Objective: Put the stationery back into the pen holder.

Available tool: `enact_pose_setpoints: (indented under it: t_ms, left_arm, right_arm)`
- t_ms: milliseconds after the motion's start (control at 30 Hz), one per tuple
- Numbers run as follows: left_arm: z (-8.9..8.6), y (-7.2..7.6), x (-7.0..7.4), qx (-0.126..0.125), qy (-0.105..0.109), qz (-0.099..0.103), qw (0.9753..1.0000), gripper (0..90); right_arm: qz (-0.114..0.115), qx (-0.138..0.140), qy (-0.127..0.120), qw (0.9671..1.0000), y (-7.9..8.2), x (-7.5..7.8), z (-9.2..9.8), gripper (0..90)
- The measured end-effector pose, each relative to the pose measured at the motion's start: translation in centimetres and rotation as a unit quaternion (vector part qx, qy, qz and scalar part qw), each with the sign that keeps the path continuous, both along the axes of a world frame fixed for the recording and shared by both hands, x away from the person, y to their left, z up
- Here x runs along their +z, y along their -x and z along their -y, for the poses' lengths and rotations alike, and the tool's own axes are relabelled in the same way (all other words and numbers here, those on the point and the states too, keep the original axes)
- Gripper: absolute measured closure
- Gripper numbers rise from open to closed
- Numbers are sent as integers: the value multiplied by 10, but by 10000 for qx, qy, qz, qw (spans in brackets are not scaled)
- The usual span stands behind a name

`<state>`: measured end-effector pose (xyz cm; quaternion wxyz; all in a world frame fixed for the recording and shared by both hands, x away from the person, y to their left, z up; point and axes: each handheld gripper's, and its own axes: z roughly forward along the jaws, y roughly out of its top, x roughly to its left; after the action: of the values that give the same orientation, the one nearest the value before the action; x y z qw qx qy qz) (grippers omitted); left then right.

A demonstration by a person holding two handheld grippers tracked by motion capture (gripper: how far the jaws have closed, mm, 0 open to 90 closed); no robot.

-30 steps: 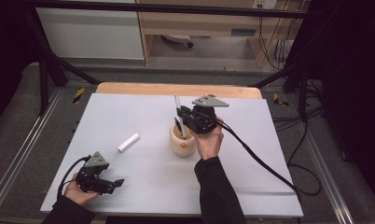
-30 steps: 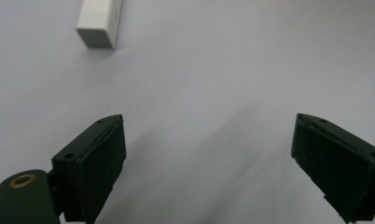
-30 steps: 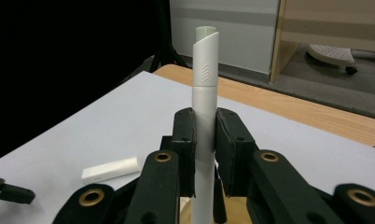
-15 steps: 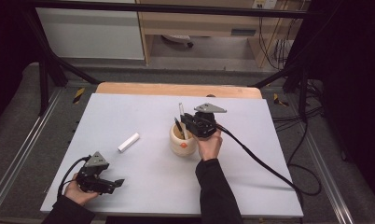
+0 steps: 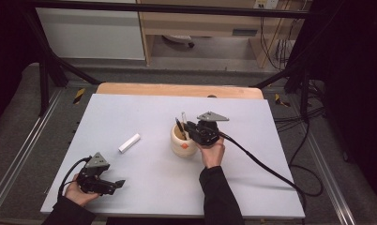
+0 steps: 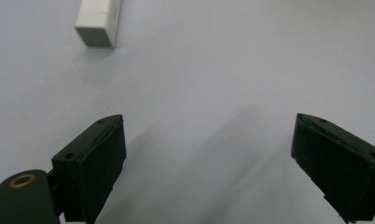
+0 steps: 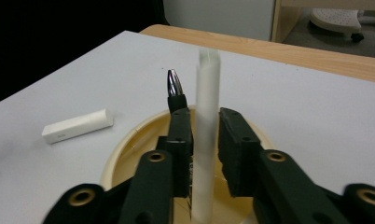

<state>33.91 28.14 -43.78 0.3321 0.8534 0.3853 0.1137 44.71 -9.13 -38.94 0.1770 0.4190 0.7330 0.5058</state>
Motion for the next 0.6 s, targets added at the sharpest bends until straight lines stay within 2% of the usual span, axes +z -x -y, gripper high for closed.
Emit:
enact_pose_setpoints:
  t_ms: [133,300,433,600]
  left_arm:
    - [0,0,0,0,-5,3,10000,101]
    - [0,0,0,2,-13,12,10000,101]
    - [0,0,0,9,-17,16,10000,101]
    - [0,0,1,9,-20,24,10000,101]
  right_arm:
    - [75,82,-23,9999,4,7,4,638]
    - [132,233,-65,9996,11,20,11,417]
    - [156,290,79,9994,18,29,19,268]
    - [-24,439,226,9988,24,36,29,138]
